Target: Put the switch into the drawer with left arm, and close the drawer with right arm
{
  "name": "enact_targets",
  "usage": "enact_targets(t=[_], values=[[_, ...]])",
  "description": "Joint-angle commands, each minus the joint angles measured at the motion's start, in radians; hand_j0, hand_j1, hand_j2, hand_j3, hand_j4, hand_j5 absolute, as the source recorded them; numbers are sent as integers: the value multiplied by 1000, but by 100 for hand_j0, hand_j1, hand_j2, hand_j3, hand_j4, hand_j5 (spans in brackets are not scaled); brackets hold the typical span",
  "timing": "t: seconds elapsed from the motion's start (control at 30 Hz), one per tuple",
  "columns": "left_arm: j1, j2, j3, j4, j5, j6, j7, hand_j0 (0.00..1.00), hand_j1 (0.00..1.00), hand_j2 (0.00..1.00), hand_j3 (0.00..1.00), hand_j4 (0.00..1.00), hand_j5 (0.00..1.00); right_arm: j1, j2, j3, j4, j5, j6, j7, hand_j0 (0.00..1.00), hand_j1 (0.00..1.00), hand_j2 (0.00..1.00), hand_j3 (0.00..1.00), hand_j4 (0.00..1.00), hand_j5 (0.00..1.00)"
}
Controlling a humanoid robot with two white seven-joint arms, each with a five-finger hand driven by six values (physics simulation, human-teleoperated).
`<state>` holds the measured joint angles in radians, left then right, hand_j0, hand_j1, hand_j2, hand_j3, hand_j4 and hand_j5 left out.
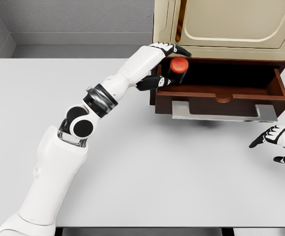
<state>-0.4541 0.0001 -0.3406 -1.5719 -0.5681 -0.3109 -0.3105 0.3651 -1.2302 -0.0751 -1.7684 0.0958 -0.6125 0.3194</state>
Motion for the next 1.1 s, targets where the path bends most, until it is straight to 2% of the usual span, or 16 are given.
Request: enact_targets(t=[0.0,0.3,0.37,0.4,0.43,0.5,0.57,0.63,0.7,0.8,0.87,0.97,1.07], values=[[2,0,0,0,4,1,1,79,79,79,79,79,79,0,-2,0,0,-7,2,0,73,73,73,73,73,73],[12,0,-3,-11,10,-5,1,81,81,81,81,81,81,0,0,0,0,-7,2,0,73,73,73,73,73,73],[18,0,-3,-13,14,-11,1,85,85,85,85,85,85,0,-2,0,0,-7,2,0,73,73,73,73,73,73],[21,0,-3,-22,16,-11,1,93,93,93,93,93,93,-2,-2,0,0,-7,2,0,73,73,73,73,73,73],[23,0,-1,-42,20,-13,1,100,100,100,100,100,100,-2,-2,0,0,-8,2,0,73,73,73,73,73,73],[57,0,0,-103,27,-13,1,100,100,100,100,100,100,0,-2,0,0,-8,2,-2,73,73,73,73,73,73],[83,11,3,-161,102,-14,2,100,100,100,100,100,100,2,-9,0,0,-13,2,-3,73,73,73,73,73,73],[110,112,11,-229,192,-33,4,100,100,100,100,100,100,0,-11,0,0,-14,2,-5,73,73,73,73,73,73],[112,184,63,-229,283,-160,4,100,100,100,100,100,100,-3,-9,0,0,-16,2,-8,73,73,73,73,73,73],[121,247,115,-229,355,-226,4,100,100,100,100,100,100,-6,-9,0,0,-27,2,-8,72,72,72,72,72,72],[126,288,137,-229,392,-252,4,100,100,100,100,100,100,-6,-9,0,0,-27,2,-8,73,73,73,73,73,73],[141,319,157,-229,396,-289,4,100,100,100,100,100,100,-8,-9,-2,0,-28,2,-6,73,73,73,73,73,73],[150,390,132,-229,396,-300,-1,100,100,100,100,100,100,-15,-3,-2,1,-34,2,-6,73,73,73,73,73,73]])
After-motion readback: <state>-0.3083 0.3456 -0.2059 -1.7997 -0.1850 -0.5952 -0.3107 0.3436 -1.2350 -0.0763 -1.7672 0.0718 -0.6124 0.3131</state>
